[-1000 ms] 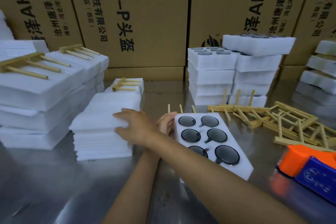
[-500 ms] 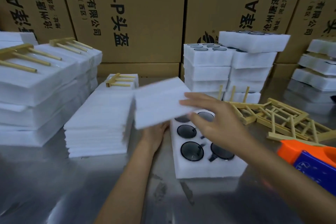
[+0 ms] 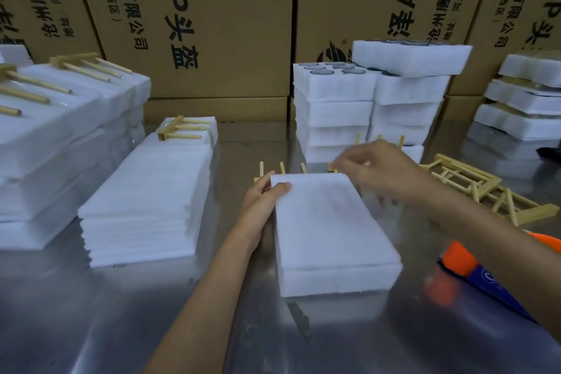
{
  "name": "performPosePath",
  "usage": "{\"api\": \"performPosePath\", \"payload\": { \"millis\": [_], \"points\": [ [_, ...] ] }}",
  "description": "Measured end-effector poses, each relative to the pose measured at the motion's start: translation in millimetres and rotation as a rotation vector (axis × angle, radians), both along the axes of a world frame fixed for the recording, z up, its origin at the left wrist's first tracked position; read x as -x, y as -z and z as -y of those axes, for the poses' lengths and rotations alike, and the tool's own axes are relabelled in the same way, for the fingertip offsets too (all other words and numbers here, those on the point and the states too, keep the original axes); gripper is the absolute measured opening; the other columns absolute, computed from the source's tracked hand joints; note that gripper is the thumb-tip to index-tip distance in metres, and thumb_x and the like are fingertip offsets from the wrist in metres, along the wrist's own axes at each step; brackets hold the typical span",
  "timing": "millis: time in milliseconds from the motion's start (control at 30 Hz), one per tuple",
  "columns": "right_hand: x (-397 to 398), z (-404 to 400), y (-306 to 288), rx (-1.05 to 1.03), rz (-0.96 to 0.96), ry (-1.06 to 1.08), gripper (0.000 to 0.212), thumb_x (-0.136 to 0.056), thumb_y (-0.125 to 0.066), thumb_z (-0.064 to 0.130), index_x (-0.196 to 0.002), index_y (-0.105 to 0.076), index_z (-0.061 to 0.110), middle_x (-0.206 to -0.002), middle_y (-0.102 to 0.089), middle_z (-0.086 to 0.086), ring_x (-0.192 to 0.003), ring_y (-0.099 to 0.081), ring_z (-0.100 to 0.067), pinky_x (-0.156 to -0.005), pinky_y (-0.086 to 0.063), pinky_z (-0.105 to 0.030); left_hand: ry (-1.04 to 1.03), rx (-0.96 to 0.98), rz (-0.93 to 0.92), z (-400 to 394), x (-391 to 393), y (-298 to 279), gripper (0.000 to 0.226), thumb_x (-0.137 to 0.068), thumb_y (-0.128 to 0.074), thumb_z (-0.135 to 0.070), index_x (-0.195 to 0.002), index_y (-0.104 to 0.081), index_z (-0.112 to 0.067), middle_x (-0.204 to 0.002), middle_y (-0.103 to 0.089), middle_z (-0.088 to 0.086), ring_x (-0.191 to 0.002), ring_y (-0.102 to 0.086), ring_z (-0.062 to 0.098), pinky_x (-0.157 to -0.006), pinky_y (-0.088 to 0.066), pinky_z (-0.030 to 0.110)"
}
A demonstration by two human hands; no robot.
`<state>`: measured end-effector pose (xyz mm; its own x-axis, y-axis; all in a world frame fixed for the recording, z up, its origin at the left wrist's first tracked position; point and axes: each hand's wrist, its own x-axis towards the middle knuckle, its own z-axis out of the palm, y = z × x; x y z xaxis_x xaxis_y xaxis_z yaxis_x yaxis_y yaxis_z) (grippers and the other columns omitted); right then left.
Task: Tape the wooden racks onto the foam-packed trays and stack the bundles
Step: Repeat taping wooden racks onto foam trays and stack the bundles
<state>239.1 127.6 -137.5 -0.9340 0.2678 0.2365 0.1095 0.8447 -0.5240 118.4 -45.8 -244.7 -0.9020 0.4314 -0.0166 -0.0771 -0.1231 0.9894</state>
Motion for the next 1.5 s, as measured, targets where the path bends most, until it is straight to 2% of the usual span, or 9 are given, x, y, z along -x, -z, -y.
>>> {"api": "performPosePath", "payload": {
  "millis": [167, 400, 567, 767, 867, 1067, 1300, 1433, 1500],
  "points": [
    [114, -1, 19, 0.063, 0.381, 0.079, 0.033, -0.098, -0.047, 0.027, -0.121, -0.066, 0.014, -0.13, -0.059, -0.004, -0.111, -0.058, -0.024, -0.093, -0.047, -0.03, -0.046, 0.018, -0.017, -2, 3, 3, 0.046, -0.085, -0.075, -0.026, -0.13, -0.063, -0.027, -0.114, -0.072, -0.001, -0.101, -0.071, 0.015, -0.093, -0.056, 0.034],
    [161, 18, 29, -0.191, 0.728, 0.07, 0.024, -0.099, -0.04, 0.023, -0.089, -0.056, 0.009, -0.085, -0.054, -0.006, -0.075, -0.056, -0.018, -0.065, -0.046, -0.024, -0.097, -0.013, -0.033, -4, 3, 2, 0.038, -0.088, -0.072, -0.028, -0.125, -0.065, -0.027, -0.111, -0.071, -0.007, -0.1, -0.069, 0.009, -0.087, -0.055, 0.025],
    [163, 20, 27, -0.253, 0.712, 0.044, 0.018, -0.095, -0.042, 0.021, -0.087, -0.054, 0.009, -0.086, -0.055, -0.005, -0.067, -0.054, -0.016, -0.054, -0.042, -0.024, -0.11, -0.013, -0.045, -6, 3, 1, 0.036, -0.088, -0.071, -0.021, -0.124, -0.065, -0.025, -0.11, -0.072, -0.006, -0.093, -0.069, 0.004, -0.07, -0.052, 0.012],
    [150, 15, 22, -0.097, 0.8, 0.074, 0.025, -0.096, -0.049, 0.03, -0.079, -0.055, 0.013, -0.083, -0.056, -0.003, -0.071, -0.057, -0.015, -0.057, -0.044, -0.025, -0.083, -0.011, -0.032, -6, -3, -2, 0.044, -0.089, -0.07, -0.022, -0.131, -0.062, -0.028, -0.112, -0.071, -0.008, -0.099, -0.069, 0.008, -0.079, -0.055, 0.019],
    [149, 16, 22, -0.079, 0.868, 0.055, 0.028, -0.098, -0.048, 0.033, -0.095, -0.059, 0.008, -0.095, -0.058, -0.006, -0.097, -0.063, -0.022, -0.077, -0.048, -0.029, -0.075, 0.003, -0.035, -6, -5, -2, 0.046, -0.089, -0.071, -0.022, -0.133, -0.061, -0.027, -0.114, -0.07, -0.006, -0.102, -0.068, 0.011, -0.087, -0.055, 0.026],
    [154, 15, 35, -0.279, 0.572, 0.068, 0.032, -0.097, -0.047, 0.032, -0.116, -0.062, 0.012, -0.123, -0.058, -0.008, -0.106, -0.056, -0.023, -0.087, -0.047, -0.031, -0.092, 0.031, -0.063, -5, -2, 0, 0.033, -0.089, -0.071, -0.019, -0.121, -0.068, -0.024, -0.104, -0.073, -0.006, -0.09, -0.069, 0.008, -0.068, -0.053, 0.014],
    [117, 29, -5, -0.549, -0.205, -0.009, 0.024, -0.084, -0.066, 0.038, -0.102, -0.066, 0.021, -0.121, -0.044, -0.005, -0.114, -0.041, -0.025, -0.09, -0.037, -0.036, -0.11, 0.046, -0.078, -11, 1, 1, 0.033, -0.087, -0.073, -0.021, -0.119, -0.067, -0.023, -0.108, -0.072, -0.004, -0.098, -0.069, 0.011, -0.075, -0.053, 0.017],
    [58, 38, -10, -0.607, -0.443, -0.039, 0.019, -0.078, -0.071, 0.037, -0.083, -0.067, 0.019, -0.139, -0.047, -0.004, -0.131, -0.038, -0.026, -0.102, -0.028, -0.04, -0.134, 0.041, -0.074, -10, 1, 4, 0.013, -0.09, -0.071, -0.031, -0.102, -0.073, -0.031, -0.091, -0.073, -0.015, -0.081, -0.067, -0.005, -0.065, -0.05, 0.01],
    [27, 45, -1, -0.611, -0.46, -0.04, 0.02, -0.079, -0.07, 0.038, -0.081, -0.062, 0.02, -0.116, -0.061, 0.001, -0.115, -0.053, -0.022, -0.105, -0.028, -0.043, -0.125, 0.021, -0.071, -9, -1, 2, 0.018, -0.093, -0.062, -0.036, -0.091, -0.076, -0.025, -0.085, -0.076, -0.01, -0.077, -0.068, -0.001, -0.061, -0.05, 0.013]
  ]
}}
